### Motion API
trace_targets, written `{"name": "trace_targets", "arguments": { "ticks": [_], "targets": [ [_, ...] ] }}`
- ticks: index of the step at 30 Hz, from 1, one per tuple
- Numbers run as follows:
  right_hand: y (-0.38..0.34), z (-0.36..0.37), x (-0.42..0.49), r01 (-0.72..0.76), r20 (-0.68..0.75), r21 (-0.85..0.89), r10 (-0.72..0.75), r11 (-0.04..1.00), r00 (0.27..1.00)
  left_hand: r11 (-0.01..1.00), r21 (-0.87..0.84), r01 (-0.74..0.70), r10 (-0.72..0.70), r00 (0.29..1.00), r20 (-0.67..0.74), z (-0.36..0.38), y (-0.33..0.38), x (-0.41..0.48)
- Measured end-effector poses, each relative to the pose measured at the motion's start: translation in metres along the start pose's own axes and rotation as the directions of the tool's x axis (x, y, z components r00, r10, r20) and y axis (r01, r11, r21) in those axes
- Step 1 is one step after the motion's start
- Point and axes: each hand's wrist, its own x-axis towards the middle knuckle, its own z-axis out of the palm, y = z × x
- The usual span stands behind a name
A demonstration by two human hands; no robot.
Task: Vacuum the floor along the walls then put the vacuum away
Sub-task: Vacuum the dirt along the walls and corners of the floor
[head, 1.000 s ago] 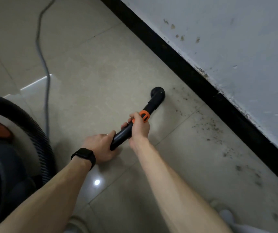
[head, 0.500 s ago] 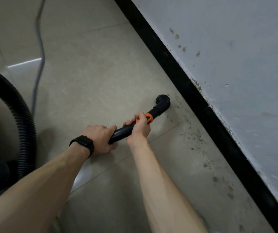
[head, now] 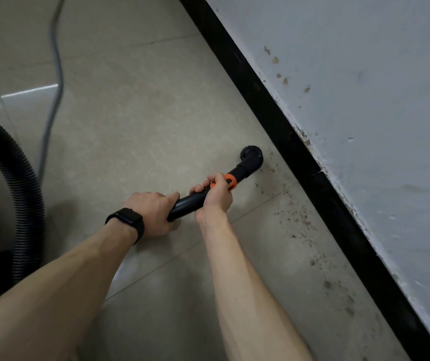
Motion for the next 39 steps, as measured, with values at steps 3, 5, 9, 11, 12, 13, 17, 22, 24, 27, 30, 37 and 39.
{"name": "trace_targets", "arguments": {
  "ticks": [3,5,9,11,12,13,17,22,24,27,30,37,39],
  "targets": [
    [-0.004,0.001,0.003,0.0,0.001,0.001,0.0,1.0,1.0,1.0,-0.015,0.019,-0.019,1.0,-0.019,0.0,0.002,0.003],
    [-0.007,0.002,0.005,0.002,0.0,0.002,-0.002,1.0,1.0,0.999,-0.025,0.032,-0.032,0.999,-0.029,-0.001,0.005,0.006],
    [-0.015,0.003,0.01,0.011,-0.007,-0.002,-0.011,1.0,1.0,0.999,-0.037,0.035,-0.037,0.998,-0.043,-0.005,0.011,0.013],
    [-0.018,0.002,0.013,0.012,-0.012,0.002,-0.012,1.0,1.0,0.999,-0.036,0.032,-0.034,0.998,-0.051,-0.007,0.014,0.016],
    [-0.02,0.001,0.014,0.013,-0.014,0.005,-0.013,1.0,1.0,0.999,-0.032,0.03,-0.032,0.998,-0.057,-0.008,0.016,0.017],
    [-0.022,0.001,0.016,0.015,-0.017,0.009,-0.015,1.0,1.0,0.999,-0.028,0.031,-0.032,0.997,-0.063,-0.008,0.018,0.018],
    [-0.029,-0.002,0.022,0.036,-0.024,0.008,-0.036,0.999,0.999,0.999,-0.045,0.028,-0.032,0.996,-0.089,-0.009,0.026,0.026],
    [-0.038,-0.005,0.029,0.066,-0.036,0.014,-0.065,0.998,0.997,0.999,-0.054,0.0,-0.006,0.993,-0.115,-0.01,0.034,0.036],
    [-0.041,-0.006,0.032,0.073,-0.039,0.013,-0.073,0.997,0.997,0.998,-0.058,-0.009,0.002,0.992,-0.126,-0.01,0.037,0.04],
    [-0.046,-0.006,0.037,0.078,-0.041,0.005,-0.078,0.997,0.996,0.998,-0.065,-0.012,0.003,0.99,-0.139,-0.011,0.039,0.044],
    [-0.05,-0.004,0.042,0.086,-0.041,0.003,-0.086,0.996,0.995,0.997,-0.074,0.001,-0.012,0.989,-0.144,-0.012,0.041,0.049],
    [-0.05,0.009,0.051,0.086,-0.009,-0.008,-0.086,0.996,0.996,0.993,-0.113,0.038,-0.056,0.985,-0.163,-0.01,0.032,0.059],
    [-0.051,0.017,0.054,0.095,0.001,-0.022,-0.094,0.995,0.996,0.988,-0.141,0.057,-0.081,0.982,-0.171,-0.011,0.028,0.061]
  ]
}}
